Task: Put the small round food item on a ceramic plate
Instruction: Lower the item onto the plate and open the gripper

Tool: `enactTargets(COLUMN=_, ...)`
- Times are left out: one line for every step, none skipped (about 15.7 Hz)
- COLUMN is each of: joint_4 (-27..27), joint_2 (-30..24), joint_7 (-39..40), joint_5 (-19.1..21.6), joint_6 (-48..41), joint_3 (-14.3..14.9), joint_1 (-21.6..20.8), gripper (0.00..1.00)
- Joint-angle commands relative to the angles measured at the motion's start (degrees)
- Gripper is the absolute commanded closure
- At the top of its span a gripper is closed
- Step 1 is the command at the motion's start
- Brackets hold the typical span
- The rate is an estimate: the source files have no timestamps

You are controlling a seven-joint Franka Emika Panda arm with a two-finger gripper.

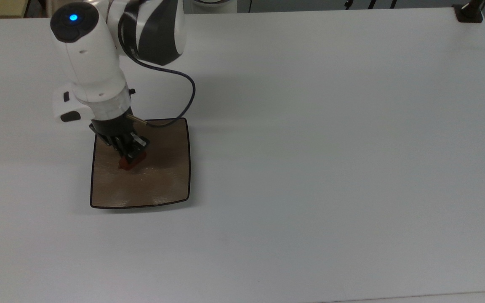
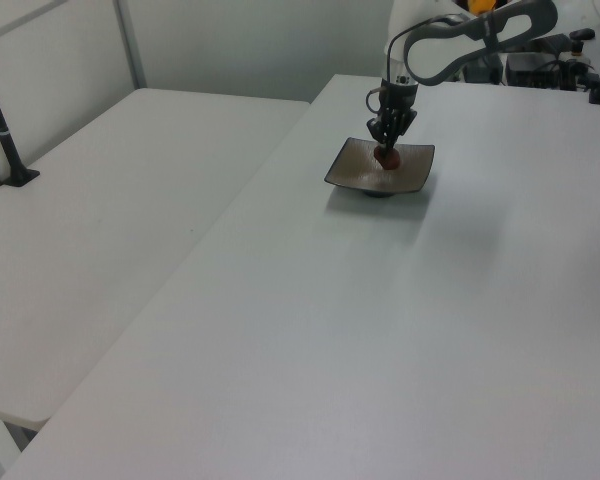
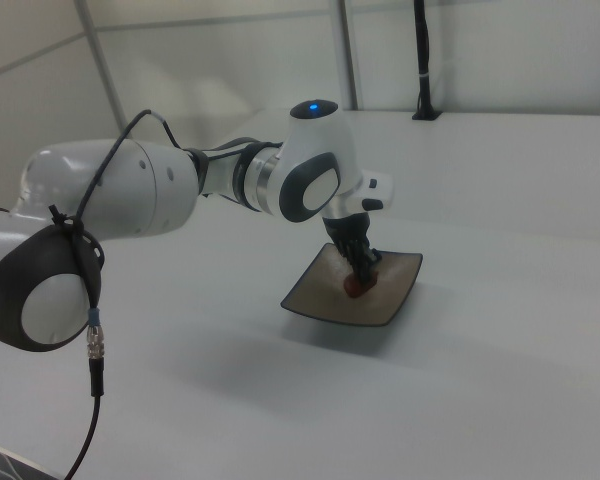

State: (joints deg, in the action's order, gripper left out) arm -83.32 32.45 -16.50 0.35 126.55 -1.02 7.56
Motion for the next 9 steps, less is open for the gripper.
enactTargets(joint_4=1.3, joint_2=1.1, joint_7=-2.3, joint_5=0.1, joint_6=0.4, joint_3=-2.1, joint_1=0.8, gripper=0.71)
enactTargets(joint_4=1.3, joint_2=1.3, joint_7=-2.3, joint_5=-0.3, joint_6=0.4, joint_3=-2.1, joint_1=0.6, gripper=0.31)
enactTargets(joint_4=1.3, joint_2=1.6, joint_7=-2.2, joint_5=-0.9, joint_6=0.4, joint_3=-2.1, joint_1=0.6, gripper=0.0)
enactTargets(joint_4=1.4, joint_2=1.6, joint_7=-2.2, joint_5=-1.3, joint_6=0.4, joint_3=-2.1, joint_1=0.6, gripper=0.0)
enactTargets(joint_4=1.5, joint_2=1.6, joint_7=-2.2, joint_5=-1.2, joint_6=0.4, joint_3=-2.2, joint_1=0.7, gripper=0.0)
enactTargets(joint_4=1.6, joint_2=1.6, joint_7=-2.2, joint_5=-1.2, joint_6=0.4, joint_3=-2.2, joint_1=0.8, gripper=0.0)
enactTargets(joint_4=1.7, joint_2=1.6, joint_7=-2.2, joint_5=-1.2, joint_6=0.3, joint_3=-2.2, joint_1=0.8, gripper=0.0)
enactTargets(joint_4=1.7, joint_2=1.5, joint_7=-2.2, joint_5=-1.2, joint_6=0.1, joint_3=-2.2, joint_1=0.8, gripper=0.0)
enactTargets(joint_4=1.7, joint_2=1.5, joint_7=-2.2, joint_5=-1.2, joint_6=0.0, joint_3=-2.2, joint_1=0.8, gripper=0.0)
